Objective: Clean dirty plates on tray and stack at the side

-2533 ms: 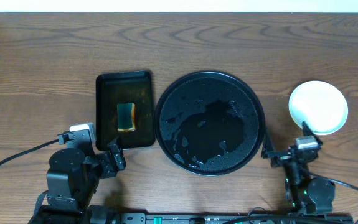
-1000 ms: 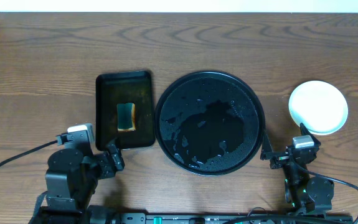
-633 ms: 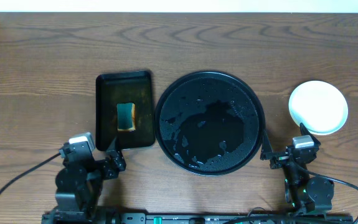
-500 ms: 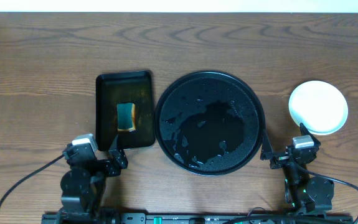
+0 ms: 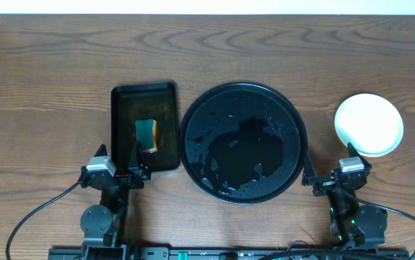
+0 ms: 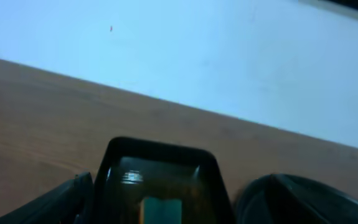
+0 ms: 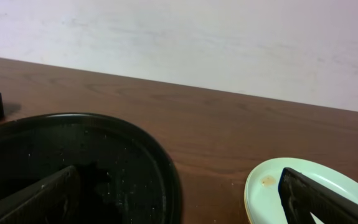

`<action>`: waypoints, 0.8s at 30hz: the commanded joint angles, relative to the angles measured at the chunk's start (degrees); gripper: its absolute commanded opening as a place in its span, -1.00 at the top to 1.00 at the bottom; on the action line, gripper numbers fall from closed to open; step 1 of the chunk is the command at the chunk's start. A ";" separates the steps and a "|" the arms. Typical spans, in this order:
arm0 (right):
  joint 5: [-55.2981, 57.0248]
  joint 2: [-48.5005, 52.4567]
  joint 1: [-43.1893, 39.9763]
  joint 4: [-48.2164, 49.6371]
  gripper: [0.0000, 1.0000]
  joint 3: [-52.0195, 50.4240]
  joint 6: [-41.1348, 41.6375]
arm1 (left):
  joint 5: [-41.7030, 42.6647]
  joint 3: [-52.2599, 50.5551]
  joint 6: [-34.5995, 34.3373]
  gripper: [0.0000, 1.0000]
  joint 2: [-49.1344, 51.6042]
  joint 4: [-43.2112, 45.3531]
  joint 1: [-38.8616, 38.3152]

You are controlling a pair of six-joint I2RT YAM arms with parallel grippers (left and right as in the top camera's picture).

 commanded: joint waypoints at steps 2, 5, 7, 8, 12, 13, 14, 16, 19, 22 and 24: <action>-0.48 -0.31 0.52 -0.13 -0.99 -0.07 -0.50 | -0.68 -0.44 1.66 -0.76 -0.46 -5.29 0.31; -0.46 -0.31 0.52 -0.13 -0.99 -0.07 -0.48 | -0.68 -0.42 1.66 -0.75 -0.44 -7.58 0.31; -0.48 -0.31 0.52 -0.11 -0.99 -0.07 -0.50 | -0.68 -0.42 1.66 -0.75 -0.44 -7.85 0.31; -0.48 -0.31 0.52 -0.13 -0.98 -0.07 -0.50 | -0.68 -0.42 1.66 -0.75 -0.44 -7.85 0.31; -0.46 -0.26 0.52 -0.13 -0.99 -0.07 -0.48 | -0.68 -0.42 1.66 -0.75 -0.31 -7.85 0.31; -0.48 -0.26 0.52 -0.13 -0.98 -0.07 -0.50 | -0.68 -0.42 1.66 -0.75 -0.31 -7.85 0.31; -0.48 -0.26 0.52 -0.13 -0.98 -0.07 -0.48 | -0.68 -0.42 1.66 -0.76 -0.31 -7.85 0.31; -0.48 -0.26 0.52 -0.13 -0.99 -0.07 -0.48 | -0.68 -0.42 1.66 -0.75 -0.31 -7.85 0.31; -0.48 -0.26 0.52 -0.13 -0.99 -0.07 -0.48 | -0.68 -0.42 1.66 -0.75 -0.31 -7.85 0.31; -0.46 -0.26 0.52 -0.13 -0.99 -0.07 -0.48 | -0.68 -0.42 1.66 -0.75 -0.31 -7.85 0.31; -0.46 -0.26 0.52 -0.13 -0.98 -0.07 -0.48 | -0.68 -0.42 1.66 -0.76 -0.31 -7.85 0.31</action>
